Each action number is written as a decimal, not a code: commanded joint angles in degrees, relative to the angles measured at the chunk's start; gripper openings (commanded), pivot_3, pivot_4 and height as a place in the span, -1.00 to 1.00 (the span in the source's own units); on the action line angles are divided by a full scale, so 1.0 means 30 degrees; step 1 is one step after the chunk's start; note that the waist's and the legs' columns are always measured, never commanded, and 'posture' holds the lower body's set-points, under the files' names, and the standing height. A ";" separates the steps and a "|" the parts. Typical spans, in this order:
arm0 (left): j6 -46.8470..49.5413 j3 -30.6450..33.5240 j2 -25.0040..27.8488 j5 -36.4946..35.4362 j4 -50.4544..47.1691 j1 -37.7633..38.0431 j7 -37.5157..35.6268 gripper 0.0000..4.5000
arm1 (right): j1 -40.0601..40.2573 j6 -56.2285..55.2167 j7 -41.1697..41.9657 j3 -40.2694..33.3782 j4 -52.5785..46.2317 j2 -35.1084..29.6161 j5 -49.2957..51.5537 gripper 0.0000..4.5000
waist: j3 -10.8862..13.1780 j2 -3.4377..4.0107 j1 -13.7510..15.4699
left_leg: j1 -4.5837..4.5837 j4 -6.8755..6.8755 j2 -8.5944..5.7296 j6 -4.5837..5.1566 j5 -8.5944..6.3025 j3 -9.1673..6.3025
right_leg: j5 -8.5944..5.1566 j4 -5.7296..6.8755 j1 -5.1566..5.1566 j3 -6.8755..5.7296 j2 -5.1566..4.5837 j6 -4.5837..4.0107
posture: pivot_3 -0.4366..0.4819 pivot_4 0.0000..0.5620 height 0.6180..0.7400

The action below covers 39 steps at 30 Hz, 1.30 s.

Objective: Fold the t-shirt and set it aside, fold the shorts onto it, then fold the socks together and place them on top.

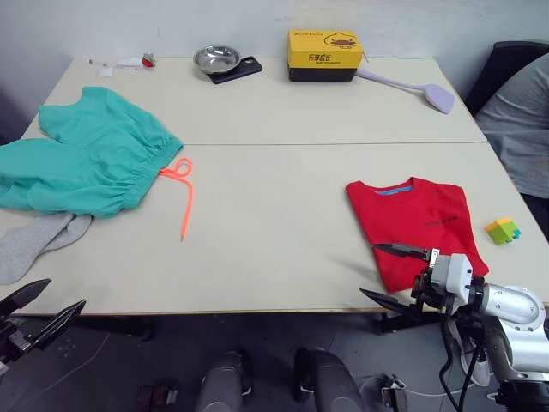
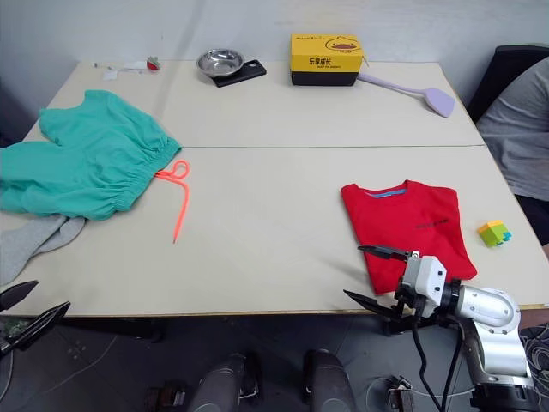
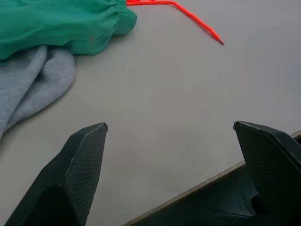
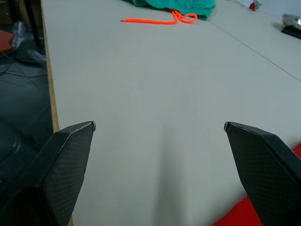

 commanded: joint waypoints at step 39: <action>-0.4608 -1.3069 0.4509 0.9422 1.4040 -2.1831 0.0020 1.00 | 0.0223 0.4374 -0.4077 0.0009 -0.6931 -0.1106 0.3875 0.99 | -0.0021 -0.0053 0.0080 | -0.0031 0.0137 0.0001 0.0037 0.0190 0.0053 | 0.0039 0.0215 -0.0021 -0.0048 0.0058 0.0047 | -0.05 -0.47 1.00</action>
